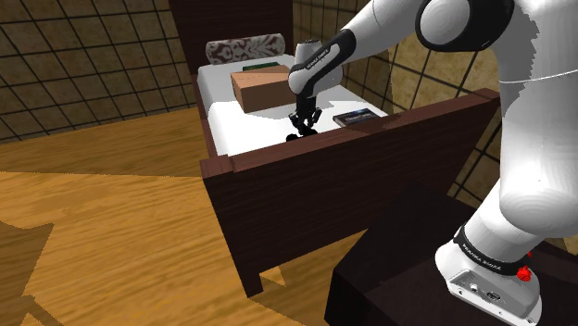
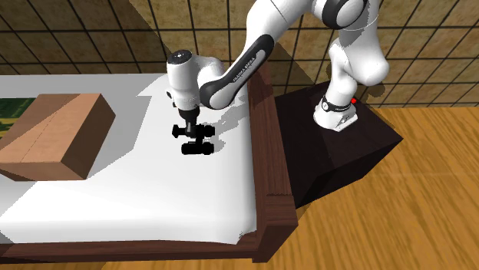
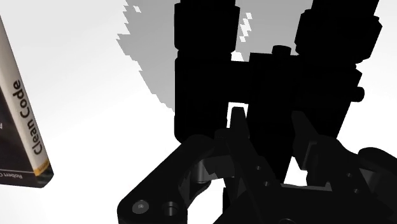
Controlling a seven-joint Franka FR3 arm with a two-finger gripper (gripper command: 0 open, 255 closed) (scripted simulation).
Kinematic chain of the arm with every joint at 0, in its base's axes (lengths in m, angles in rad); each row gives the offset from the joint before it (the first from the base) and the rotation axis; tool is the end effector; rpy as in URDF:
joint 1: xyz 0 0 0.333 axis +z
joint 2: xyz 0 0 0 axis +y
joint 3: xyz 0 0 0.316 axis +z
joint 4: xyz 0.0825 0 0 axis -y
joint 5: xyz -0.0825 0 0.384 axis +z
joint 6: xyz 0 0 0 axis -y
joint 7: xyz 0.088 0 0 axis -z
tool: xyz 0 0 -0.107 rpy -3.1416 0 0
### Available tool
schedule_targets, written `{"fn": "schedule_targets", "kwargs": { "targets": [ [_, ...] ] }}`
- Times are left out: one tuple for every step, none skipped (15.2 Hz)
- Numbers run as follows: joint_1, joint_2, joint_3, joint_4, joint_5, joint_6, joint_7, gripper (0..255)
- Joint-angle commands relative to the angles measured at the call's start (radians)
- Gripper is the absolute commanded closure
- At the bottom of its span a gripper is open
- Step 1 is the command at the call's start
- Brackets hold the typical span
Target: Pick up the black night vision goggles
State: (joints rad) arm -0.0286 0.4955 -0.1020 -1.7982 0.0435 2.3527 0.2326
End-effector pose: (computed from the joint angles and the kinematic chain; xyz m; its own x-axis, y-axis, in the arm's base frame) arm 0.6548 -0.0799 0.2794 0.9271 -0.3694 0.0640 -0.3702 -0.9289 0.0010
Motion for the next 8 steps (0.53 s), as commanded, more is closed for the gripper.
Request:
{"fn": "schedule_targets", "kwargs": {
  "targets": [
    [0.0,0.0,0.0,0.0,0.0,0.0,0.0,255],
    [0.001,0.001,0.0,0.0,0.0,0.0,0.0,255],
    [0.001,0.001,0.0,0.0,0.0,0.0,0.001,255],
    [0.001,0.001,0.0,0.0,0.0,0.0,0.0,255],
    [0.001,0.0,0.0,-0.001,0.0,0.001,0.001,255],
    [-0.001,0.001,0.0,0.0,0.0,0.0,-0.001,255],
    [0.0,-0.008,0.0,0.002,-0.001,-0.01,-0.001,255],
    [0.0,-0.016,-0.001,0.004,-0.002,-0.02,0.0,255]
  ]
}}
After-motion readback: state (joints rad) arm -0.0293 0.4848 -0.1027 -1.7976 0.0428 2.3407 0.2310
